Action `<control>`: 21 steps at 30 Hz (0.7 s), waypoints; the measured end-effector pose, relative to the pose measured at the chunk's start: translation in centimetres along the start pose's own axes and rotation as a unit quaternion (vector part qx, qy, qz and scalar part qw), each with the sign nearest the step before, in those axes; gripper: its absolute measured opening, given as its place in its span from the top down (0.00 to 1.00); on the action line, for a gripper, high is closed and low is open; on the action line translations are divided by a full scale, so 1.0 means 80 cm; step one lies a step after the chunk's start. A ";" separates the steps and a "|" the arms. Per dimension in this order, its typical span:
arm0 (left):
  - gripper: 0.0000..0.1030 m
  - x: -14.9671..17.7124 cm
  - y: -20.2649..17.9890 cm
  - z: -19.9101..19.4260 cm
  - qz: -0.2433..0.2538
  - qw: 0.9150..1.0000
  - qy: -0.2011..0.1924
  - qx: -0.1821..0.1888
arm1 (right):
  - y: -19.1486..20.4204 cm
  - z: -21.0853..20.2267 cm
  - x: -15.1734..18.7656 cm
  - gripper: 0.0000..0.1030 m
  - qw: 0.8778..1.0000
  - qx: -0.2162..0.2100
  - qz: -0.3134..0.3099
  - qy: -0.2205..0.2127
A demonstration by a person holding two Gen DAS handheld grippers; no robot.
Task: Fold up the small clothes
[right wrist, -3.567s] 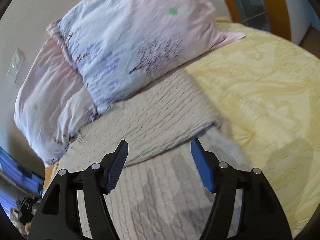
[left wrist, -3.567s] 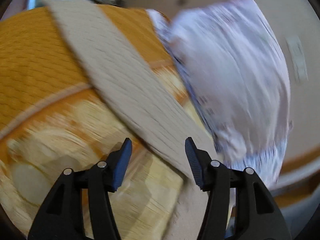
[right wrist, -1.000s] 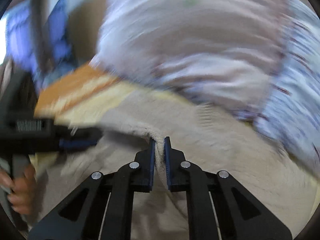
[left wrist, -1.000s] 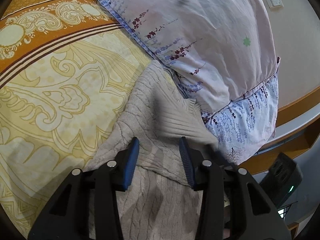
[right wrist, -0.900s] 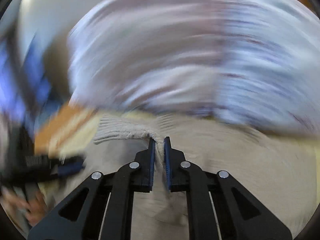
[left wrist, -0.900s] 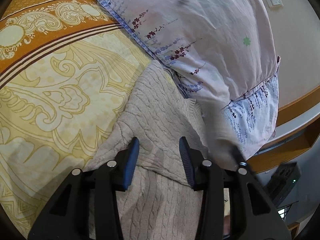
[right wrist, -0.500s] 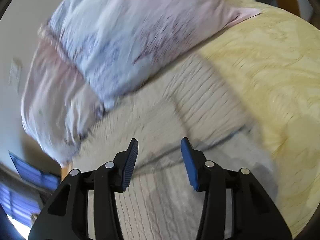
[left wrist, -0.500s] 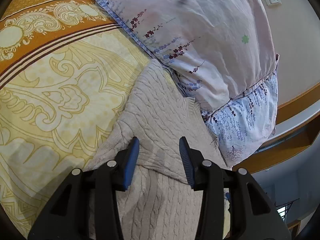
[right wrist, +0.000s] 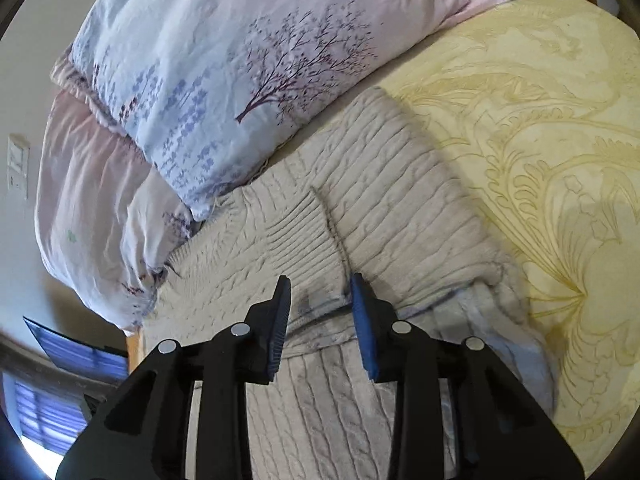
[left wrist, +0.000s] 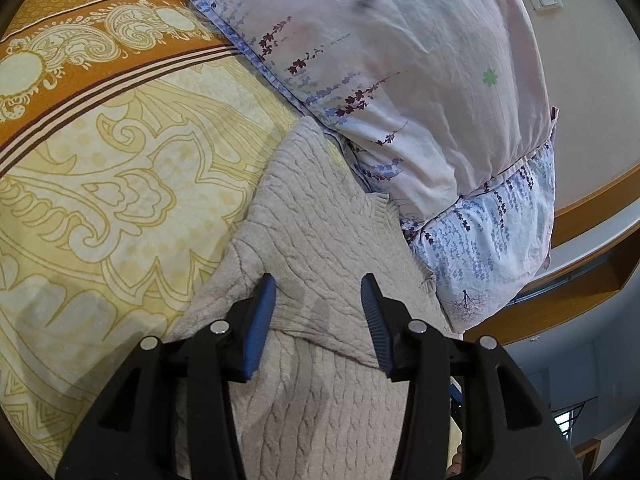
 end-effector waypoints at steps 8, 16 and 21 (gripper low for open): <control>0.56 0.002 0.000 0.000 -0.001 1.000 0.000 0.001 | 0.020 -0.036 -0.009 0.93 0.995 0.012 -0.059 -0.075; 0.51 0.010 -0.004 -0.023 0.017 1.000 0.016 0.003 | 0.003 -0.034 0.007 0.65 0.997 0.028 -0.064 -0.026; 0.45 0.030 0.003 -0.076 0.088 0.996 0.028 0.008 | -0.013 -0.097 0.014 0.41 0.995 0.002 -0.089 -0.037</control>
Point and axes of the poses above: each gripper's, at about its wrist camera, not at the fingertips, and z roughly the way its jaws point, y to its left, x to its underside, the point moved 9 cm from there along z, roughly the way its jaws point, and after that the axes turned 1 degree about -x, right-handed, at the moved point
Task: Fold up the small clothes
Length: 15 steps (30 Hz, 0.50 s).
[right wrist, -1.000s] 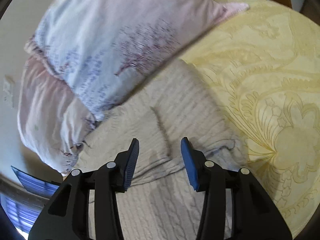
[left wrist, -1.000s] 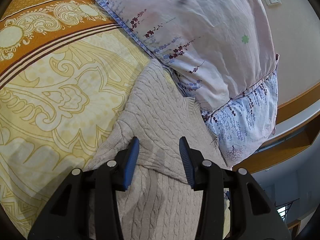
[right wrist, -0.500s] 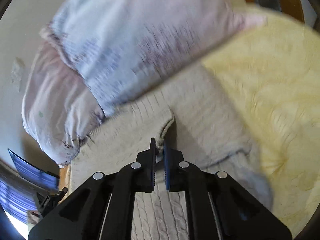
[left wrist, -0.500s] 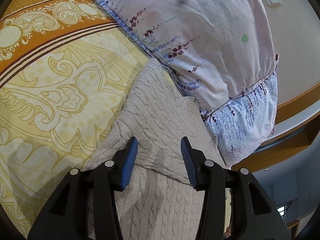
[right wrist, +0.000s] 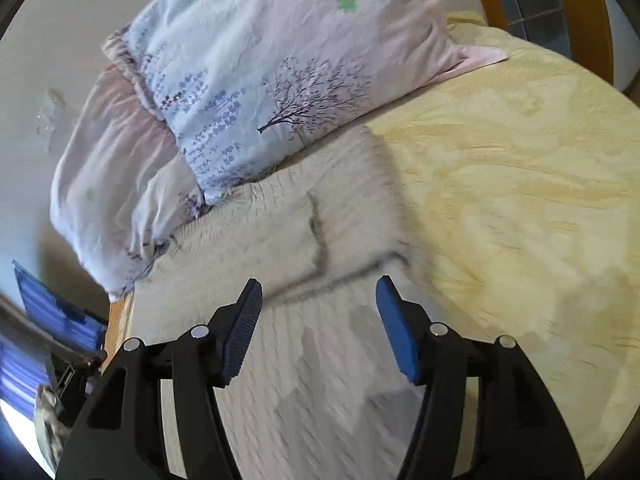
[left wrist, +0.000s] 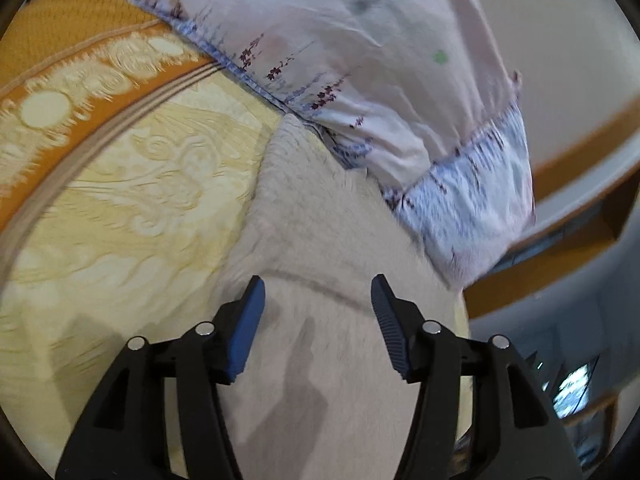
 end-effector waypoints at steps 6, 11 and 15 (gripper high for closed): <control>0.45 0.043 0.025 -0.047 0.038 0.999 0.018 -0.009 | -0.054 -0.032 0.037 0.49 0.999 0.007 0.005 0.042; 0.45 0.077 0.027 -0.065 0.055 0.998 0.033 0.005 | -0.066 -0.051 0.068 0.50 0.998 -0.002 0.003 0.061; 0.45 0.102 0.025 -0.068 0.061 0.997 0.050 0.015 | -0.057 -0.057 0.089 0.55 0.996 -0.037 0.011 0.076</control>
Point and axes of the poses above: each gripper's, at about its wrist camera, not at the fingertips, and z roughly the way its jaws point, y to its left, x to its underside, the point moved 9 cm from there along z, roughly the way its jaws point, and after that the axes turned 1 degree about -x, right-handed, at the moved point
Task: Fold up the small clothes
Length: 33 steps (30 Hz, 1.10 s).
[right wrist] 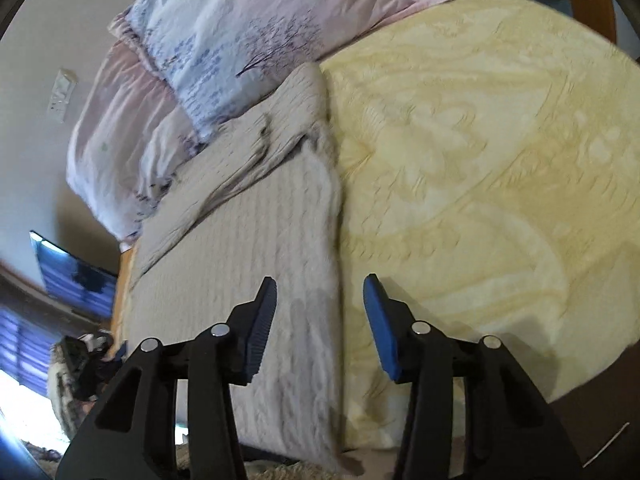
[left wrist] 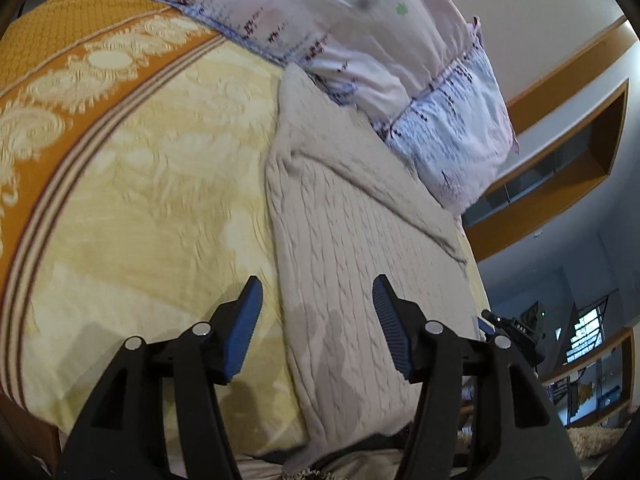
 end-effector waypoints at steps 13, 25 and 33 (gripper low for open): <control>0.72 0.066 -0.036 -0.004 0.031 0.996 0.043 0.076 | 0.037 -0.010 0.075 0.66 0.988 -0.140 0.019 0.069; 0.77 0.119 -0.051 0.003 0.041 0.986 0.106 0.125 | 0.049 -0.022 0.134 0.70 0.980 -0.140 -0.039 0.136; 0.89 0.130 -0.064 0.011 0.063 0.982 0.125 0.125 | 0.053 -0.016 0.144 0.91 0.979 -0.133 -0.069 0.138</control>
Point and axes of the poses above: each gripper's, at about its wrist camera, not at the fingertips, and z roughly the way its jaws point, y to its left, x to its underside, the point moved 9 cm from there along z, roughly the way its jaws point, and after that the axes turned 1 degree about -x, right-handed, at the moved point
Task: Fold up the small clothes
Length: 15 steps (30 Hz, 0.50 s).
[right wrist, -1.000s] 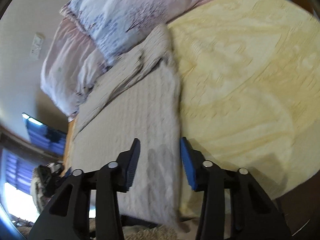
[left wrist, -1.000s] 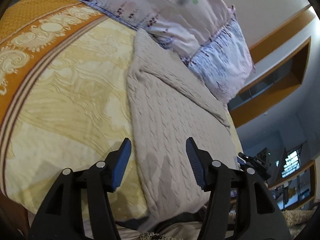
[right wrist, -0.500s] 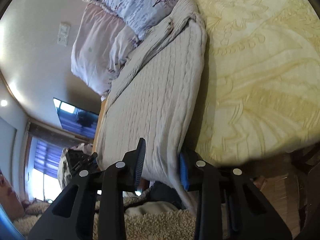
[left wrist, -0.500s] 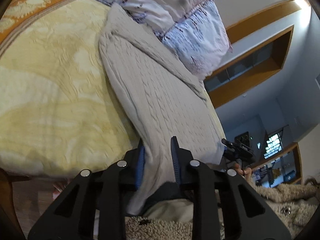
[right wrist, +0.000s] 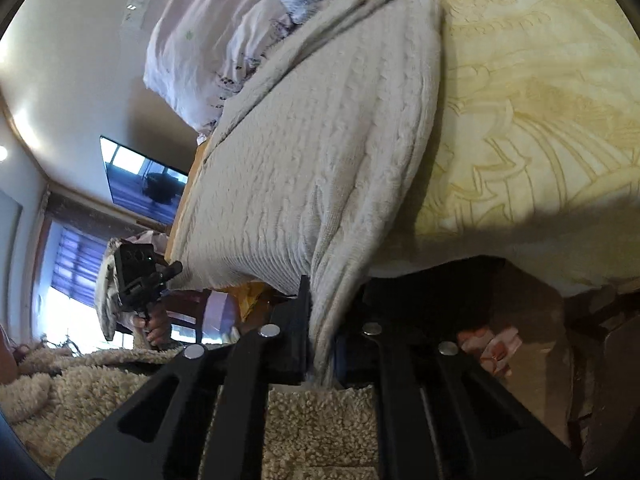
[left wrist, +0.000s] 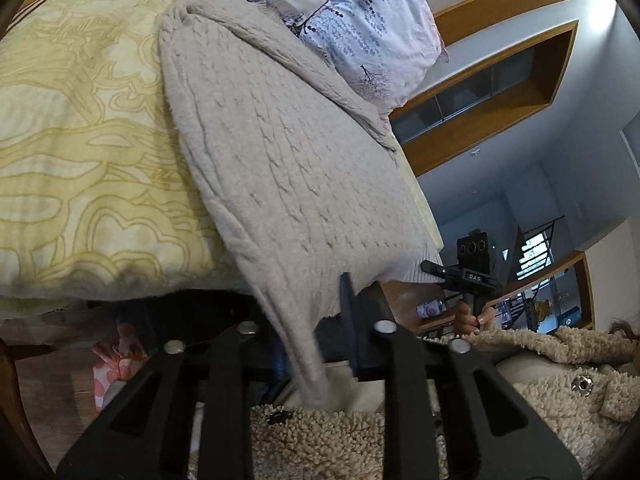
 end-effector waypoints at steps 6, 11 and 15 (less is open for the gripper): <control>0.94 -0.011 -0.005 -0.011 0.014 1.000 -0.016 -0.008 | 0.027 -0.019 -0.024 0.92 0.997 -0.008 -0.051 -0.048; 0.94 -0.041 -0.009 -0.038 0.023 0.997 -0.063 -0.022 | 0.036 -0.054 -0.058 0.92 0.989 -0.006 -0.065 -0.134; 0.94 -0.077 -0.017 -0.056 0.028 0.994 -0.102 -0.041 | 0.042 -0.074 -0.092 0.92 0.978 0.016 -0.069 -0.197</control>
Point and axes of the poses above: each gripper's, at about its wrist camera, not at the fingertips, and z roughly the way its jaws point, y to its left, x to its underside, the point moved 9 cm from there along z, roughly the way its jaws point, and after that the axes turned 1 degree about -x, right-handed, at the moved point
